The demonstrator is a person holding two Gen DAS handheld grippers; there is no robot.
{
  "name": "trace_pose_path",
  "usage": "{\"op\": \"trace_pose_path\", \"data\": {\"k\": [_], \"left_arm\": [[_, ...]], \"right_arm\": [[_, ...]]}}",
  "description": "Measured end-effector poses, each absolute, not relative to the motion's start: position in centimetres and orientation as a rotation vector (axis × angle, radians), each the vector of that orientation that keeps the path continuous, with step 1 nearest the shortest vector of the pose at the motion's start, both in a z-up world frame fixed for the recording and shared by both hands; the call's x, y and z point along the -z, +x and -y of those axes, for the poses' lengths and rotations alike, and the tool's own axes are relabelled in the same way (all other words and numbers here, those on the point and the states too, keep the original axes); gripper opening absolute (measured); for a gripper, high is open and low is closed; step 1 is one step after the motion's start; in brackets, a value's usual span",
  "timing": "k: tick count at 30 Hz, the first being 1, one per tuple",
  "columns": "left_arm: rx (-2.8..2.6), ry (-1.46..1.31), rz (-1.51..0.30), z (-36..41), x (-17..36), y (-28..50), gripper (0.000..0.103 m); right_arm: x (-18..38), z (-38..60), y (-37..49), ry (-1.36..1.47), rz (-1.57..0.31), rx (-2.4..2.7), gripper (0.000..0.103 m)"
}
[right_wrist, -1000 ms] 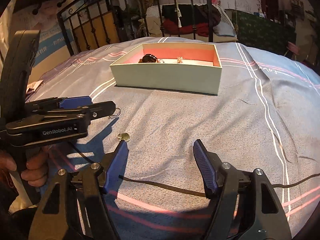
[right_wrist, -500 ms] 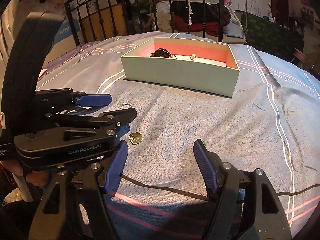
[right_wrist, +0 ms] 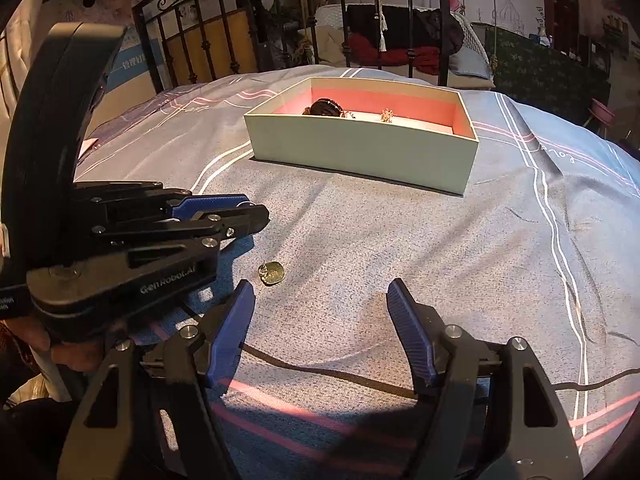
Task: Organize jewelry
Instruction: 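Close the left tool on the silver ring, then close the right tool on the small gold charm and lift it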
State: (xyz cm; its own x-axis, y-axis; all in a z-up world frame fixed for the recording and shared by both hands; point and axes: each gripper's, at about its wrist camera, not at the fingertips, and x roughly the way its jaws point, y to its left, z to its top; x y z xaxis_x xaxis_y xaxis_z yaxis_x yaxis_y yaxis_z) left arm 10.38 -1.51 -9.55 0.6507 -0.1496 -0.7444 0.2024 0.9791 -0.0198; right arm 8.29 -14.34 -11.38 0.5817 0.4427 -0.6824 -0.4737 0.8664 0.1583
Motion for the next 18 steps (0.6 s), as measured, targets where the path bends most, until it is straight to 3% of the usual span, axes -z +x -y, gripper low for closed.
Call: {"op": "trace_pose_path", "data": {"k": [11, 18], "left_arm": [[0.188, -0.058, -0.831, -0.1, 9.3, 10.1, 0.016], [0.197, -0.094, -0.835, -0.9, 9.3, 9.8, 0.016]], "right_arm": [[11.2, 12.5, 9.1, -0.126, -0.821, -0.544, 0.068], [11.0, 11.2, 9.1, -0.162, -0.820, -0.597, 0.029]]}}
